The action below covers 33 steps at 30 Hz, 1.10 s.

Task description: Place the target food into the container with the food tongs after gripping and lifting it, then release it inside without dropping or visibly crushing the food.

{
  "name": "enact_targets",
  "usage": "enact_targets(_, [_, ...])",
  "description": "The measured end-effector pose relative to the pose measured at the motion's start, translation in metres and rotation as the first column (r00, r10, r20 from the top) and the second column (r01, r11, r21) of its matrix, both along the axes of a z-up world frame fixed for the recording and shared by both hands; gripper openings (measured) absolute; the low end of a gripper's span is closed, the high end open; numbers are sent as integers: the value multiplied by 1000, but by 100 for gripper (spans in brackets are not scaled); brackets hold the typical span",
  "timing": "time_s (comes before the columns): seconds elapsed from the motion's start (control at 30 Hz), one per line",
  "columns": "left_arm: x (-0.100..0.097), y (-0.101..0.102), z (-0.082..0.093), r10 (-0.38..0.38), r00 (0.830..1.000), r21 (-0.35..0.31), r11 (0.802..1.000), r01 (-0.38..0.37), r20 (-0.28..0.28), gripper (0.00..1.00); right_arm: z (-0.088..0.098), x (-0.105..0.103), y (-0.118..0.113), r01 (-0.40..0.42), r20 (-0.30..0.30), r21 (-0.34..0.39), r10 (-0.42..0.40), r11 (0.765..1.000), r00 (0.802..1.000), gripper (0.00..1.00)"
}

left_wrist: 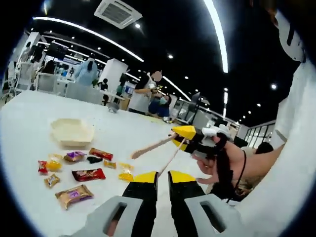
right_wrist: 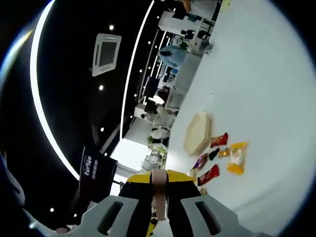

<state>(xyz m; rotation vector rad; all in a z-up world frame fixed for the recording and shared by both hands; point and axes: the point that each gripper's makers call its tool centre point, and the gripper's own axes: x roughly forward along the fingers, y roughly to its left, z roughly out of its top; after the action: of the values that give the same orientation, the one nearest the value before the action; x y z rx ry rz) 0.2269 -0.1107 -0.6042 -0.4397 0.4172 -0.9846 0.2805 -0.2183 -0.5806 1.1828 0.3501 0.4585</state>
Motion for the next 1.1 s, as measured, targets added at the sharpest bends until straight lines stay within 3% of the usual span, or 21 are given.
enact_targets(0.03, [1, 1, -1, 6, 998, -27, 1000, -8, -59, 0, 0, 0, 0, -2, 0, 2, 2, 1000, 1000, 8])
enact_targets(0.13, [3, 2, 4, 10, 998, -99, 995, -16, -69, 2, 2, -1, -2, 0, 6, 22, 0, 1000, 1000, 8])
enact_targets(0.27, [-1, -1, -6, -6, 993, -85, 996, -4, -119, 20, 6, -1, -2, 5, 12, 48, -5, 999, 1000, 8])
enact_targets(0.37, [-4, -5, -9, -19, 990, -84, 996, 8, -138, 21, 7, -1, -1, 2, 18, 57, -3, 998, 1000, 8])
enact_targets(0.43, [-3, -7, -6, -17, 989, -119, 993, 0, -147, 21, 9, -1, 0, -3, 23, 60, 1, 998, 1000, 8])
enact_targets(0.57, [3, -10, 6, -12, 974, -255, 966, -48, -227, 25, 14, -3, 6, -19, 38, 65, 17, 998, 999, 8])
enact_targets(0.7, [2, -13, 12, -41, 961, -307, 951, -47, -275, 36, 19, -7, 11, -24, 49, 81, 20, 996, 999, 8])
enact_targets(0.73, [3, -14, 13, -44, 963, -317, 947, -44, -265, 38, 20, -8, 12, -26, 54, 87, 21, 996, 998, 8])
enact_targets(0.8, [2, -15, 17, -47, 963, -331, 943, -45, -266, 35, 22, -9, 14, -27, 62, 99, 21, 995, 998, 8])
enact_targets(0.87, [3, -16, 21, -58, 958, -371, 927, -53, -282, 32, 25, -11, 17, -28, 70, 113, 20, 993, 997, 8])
enact_targets(1.0, [9, -15, 28, -62, 940, -471, 875, -111, -335, 24, 27, -12, 19, -24, 78, 149, 13, 989, 997, 8])
enact_targets(1.03, [10, -13, 32, -71, 934, -518, 846, -129, -350, 23, 27, -12, 18, -23, 80, 151, 11, 988, 997, 8])
enact_targets(1.1, [12, -10, 32, -67, 923, -558, 813, -169, -378, 17, 29, -12, 17, -18, 88, 171, 3, 985, 996, 8])
